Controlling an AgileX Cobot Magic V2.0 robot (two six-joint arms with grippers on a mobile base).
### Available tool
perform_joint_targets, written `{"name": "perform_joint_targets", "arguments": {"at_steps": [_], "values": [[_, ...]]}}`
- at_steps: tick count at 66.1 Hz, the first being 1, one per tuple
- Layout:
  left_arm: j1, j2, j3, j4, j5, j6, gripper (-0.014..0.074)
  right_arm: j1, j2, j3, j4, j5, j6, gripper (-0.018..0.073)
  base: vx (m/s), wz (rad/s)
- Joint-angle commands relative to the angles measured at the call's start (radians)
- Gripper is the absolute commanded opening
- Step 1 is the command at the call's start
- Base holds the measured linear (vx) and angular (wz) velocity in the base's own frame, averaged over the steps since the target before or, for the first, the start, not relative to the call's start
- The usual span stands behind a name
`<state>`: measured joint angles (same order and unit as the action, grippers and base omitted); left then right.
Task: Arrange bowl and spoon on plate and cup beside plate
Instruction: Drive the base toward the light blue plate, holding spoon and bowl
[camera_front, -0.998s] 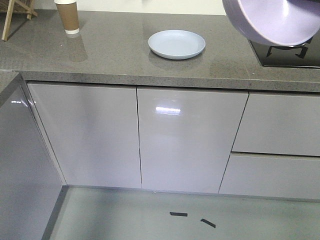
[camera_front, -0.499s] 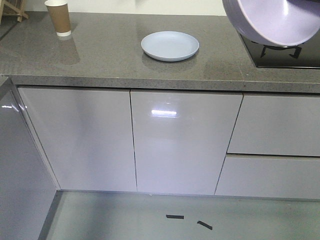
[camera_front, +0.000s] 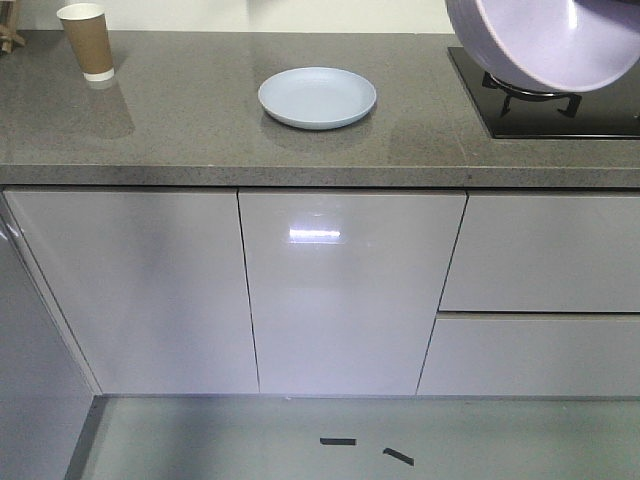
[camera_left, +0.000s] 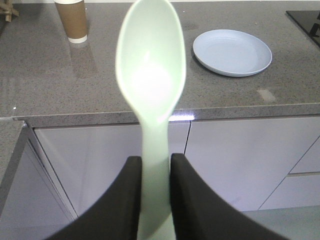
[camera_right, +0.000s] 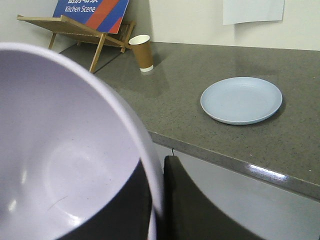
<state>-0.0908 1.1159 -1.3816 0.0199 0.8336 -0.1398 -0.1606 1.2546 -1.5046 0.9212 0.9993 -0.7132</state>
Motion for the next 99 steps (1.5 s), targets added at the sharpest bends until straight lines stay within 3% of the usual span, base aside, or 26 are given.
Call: {"name": "perform_joint_targets", "arguments": {"at_steps": [1, 99], "values": [[-0.001, -0.017, -0.028, -0.007, -0.065, -0.006, -0.0006, -0.002, -0.024, -0.029, 0.057, -0.041, -0.008, -0.0010, 0.05, -0.05], [-0.001, -0.017, -0.028, -0.007, -0.065, -0.006, -0.0006, -0.002, -0.024, -0.029, 0.057, -0.041, -0.008, -0.0010, 0.09, 0.01]]}}
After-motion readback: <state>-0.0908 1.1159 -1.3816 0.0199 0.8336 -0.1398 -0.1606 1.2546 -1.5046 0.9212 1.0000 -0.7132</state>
